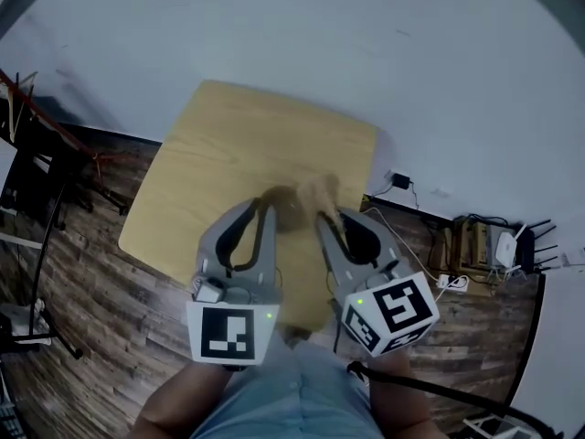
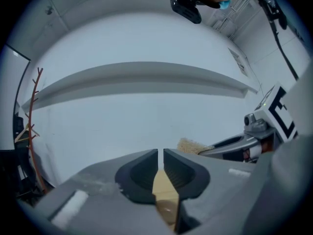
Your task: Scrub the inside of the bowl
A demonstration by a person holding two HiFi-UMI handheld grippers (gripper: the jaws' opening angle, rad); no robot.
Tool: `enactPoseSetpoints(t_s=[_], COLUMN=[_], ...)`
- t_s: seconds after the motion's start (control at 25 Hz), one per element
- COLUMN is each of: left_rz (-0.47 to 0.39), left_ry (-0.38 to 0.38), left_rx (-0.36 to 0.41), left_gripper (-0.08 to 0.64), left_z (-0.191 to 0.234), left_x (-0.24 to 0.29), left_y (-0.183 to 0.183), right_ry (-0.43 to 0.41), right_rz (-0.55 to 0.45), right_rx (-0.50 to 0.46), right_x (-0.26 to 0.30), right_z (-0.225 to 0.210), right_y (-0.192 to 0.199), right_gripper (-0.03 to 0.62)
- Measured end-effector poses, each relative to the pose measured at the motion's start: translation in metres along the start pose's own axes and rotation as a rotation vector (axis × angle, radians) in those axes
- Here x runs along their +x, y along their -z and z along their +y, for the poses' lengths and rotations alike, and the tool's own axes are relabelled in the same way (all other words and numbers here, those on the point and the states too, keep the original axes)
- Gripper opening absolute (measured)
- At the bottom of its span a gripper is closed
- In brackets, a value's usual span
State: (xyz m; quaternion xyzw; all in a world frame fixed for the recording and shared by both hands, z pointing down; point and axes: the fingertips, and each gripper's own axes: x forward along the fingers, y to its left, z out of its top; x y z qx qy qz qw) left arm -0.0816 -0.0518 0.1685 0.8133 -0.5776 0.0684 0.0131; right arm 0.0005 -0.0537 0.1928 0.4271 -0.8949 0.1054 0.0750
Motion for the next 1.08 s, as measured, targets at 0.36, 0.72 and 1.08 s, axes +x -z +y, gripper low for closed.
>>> enactPoseSetpoints(t_s=[0.36,0.72,1.08], left_rz=[-0.022,-0.033,-0.031], left_ry=[-0.019,-0.014,-0.017], left_rx=[-0.014,-0.005,-0.002], left_gripper=[0.058,0.058,0.058], left_z=[-0.001,-0.007,-0.007], left_x=[-0.010,-0.010,-0.013], left_y=[-0.010,-0.014,-0.014], right_ry=[-0.019,-0.015,-0.009], right_rz=[-0.030,-0.042,-0.052], right_rx=[-0.024,-0.036,-0.043], right_x=[0.001,-0.004,-0.008], right_z=[0.014,0.011,0.011], right_y=[-0.013,-0.016,-0.018], right_gripper=[0.054,0.054,0.054])
